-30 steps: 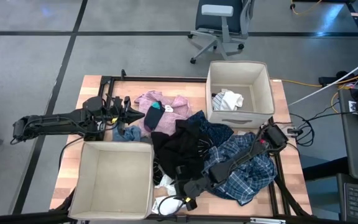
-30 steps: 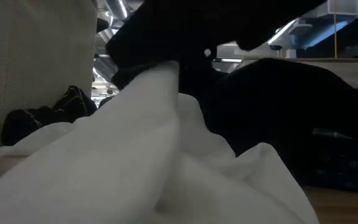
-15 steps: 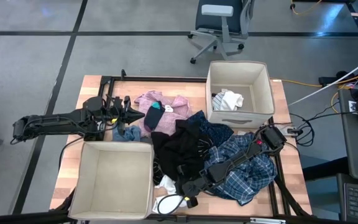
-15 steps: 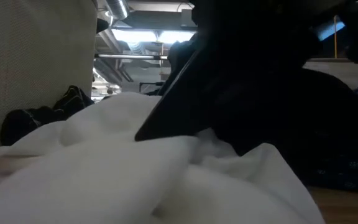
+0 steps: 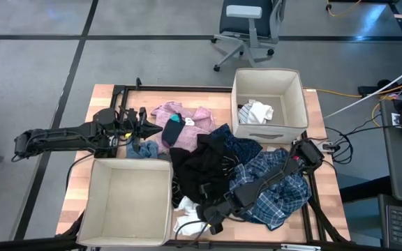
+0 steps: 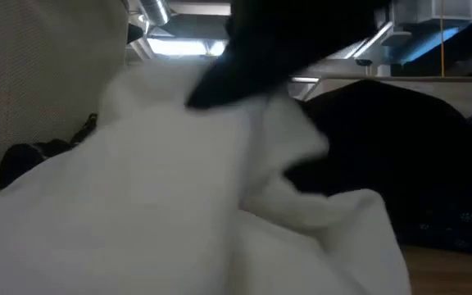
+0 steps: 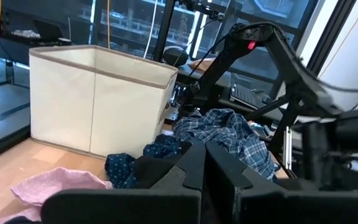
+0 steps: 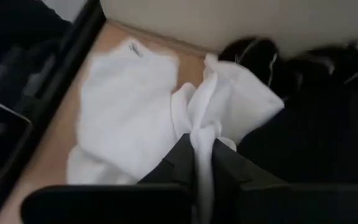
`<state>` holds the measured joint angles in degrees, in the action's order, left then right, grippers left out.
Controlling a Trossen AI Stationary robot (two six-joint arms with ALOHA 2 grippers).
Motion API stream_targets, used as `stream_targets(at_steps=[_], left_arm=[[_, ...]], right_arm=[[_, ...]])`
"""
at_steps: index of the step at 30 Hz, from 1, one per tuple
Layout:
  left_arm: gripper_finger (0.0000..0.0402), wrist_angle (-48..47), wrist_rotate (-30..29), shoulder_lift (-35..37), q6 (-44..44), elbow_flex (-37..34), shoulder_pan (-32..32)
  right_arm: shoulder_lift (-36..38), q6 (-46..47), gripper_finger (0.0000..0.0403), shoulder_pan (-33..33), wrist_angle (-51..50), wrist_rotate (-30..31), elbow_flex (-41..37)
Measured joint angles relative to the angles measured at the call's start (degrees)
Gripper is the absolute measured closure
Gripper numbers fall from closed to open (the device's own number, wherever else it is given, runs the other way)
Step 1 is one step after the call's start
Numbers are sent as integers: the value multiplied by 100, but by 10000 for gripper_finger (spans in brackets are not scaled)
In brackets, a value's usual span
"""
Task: Sort clothes
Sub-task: Put the white sock into the top white laundry organizer
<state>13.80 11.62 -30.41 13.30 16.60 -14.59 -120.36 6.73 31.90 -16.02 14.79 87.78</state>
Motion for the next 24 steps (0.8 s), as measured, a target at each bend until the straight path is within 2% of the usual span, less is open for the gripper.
stream_targets(at_steps=[6,12,19,24], left_arm=[[400,-3,0,-10,-2,2,-2],[400,-18,0,-9,2,2,-2],[400,-41,0,-7,13,2,-2],[400,-38,0,-7,2,2,-2]], right_arm=[[0,30,392,2,-1402,57,866],[221,79,381,71,-2481,712,1605],[908,376,386,116,-3058,1305,1748],[1228,686,377,24,-3620,2108,1761]])
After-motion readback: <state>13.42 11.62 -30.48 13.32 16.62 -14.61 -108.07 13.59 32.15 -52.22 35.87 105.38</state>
